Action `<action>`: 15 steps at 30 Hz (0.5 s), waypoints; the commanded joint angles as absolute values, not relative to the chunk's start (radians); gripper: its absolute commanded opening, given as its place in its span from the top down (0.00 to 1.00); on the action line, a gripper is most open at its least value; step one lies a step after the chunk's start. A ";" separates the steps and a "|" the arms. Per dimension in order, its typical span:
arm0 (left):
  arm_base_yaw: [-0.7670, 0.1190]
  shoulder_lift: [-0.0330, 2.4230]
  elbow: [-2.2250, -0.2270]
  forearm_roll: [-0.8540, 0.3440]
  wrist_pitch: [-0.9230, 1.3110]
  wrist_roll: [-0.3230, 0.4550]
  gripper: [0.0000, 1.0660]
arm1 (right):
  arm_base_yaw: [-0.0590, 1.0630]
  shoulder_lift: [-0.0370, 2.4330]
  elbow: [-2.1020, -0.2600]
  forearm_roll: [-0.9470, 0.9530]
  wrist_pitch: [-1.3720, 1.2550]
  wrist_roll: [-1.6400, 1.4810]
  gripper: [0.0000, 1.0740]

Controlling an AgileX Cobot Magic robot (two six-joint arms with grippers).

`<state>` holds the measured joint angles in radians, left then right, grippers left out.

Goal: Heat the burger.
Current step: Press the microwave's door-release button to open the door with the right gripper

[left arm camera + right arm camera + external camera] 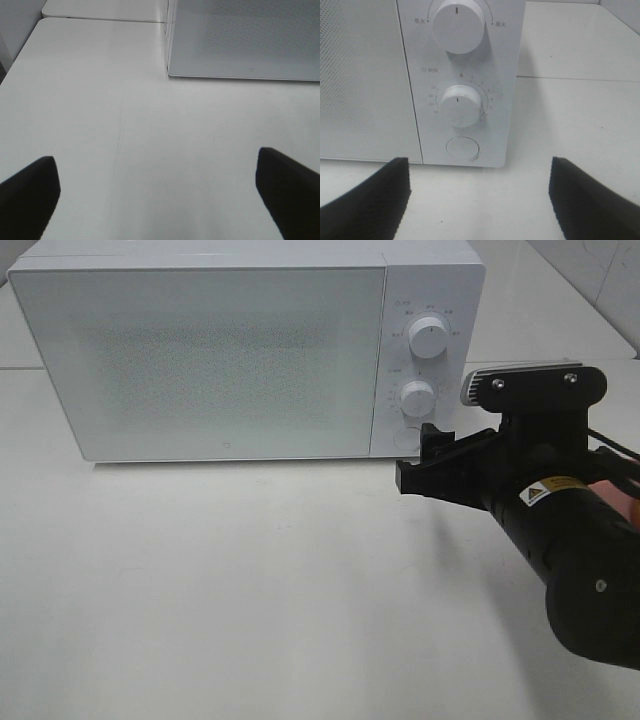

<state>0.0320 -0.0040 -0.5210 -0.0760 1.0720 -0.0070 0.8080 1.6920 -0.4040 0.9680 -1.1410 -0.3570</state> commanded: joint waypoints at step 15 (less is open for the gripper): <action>0.035 -0.015 -0.516 -0.080 1.072 -0.008 0.06 | 0.810 1.720 -0.402 0.954 -1.179 -0.198 0.31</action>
<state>0.0320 -0.0040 -0.5210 -0.0760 1.0720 -0.0070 0.8080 1.7200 -0.4040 0.9640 -1.1650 -0.2550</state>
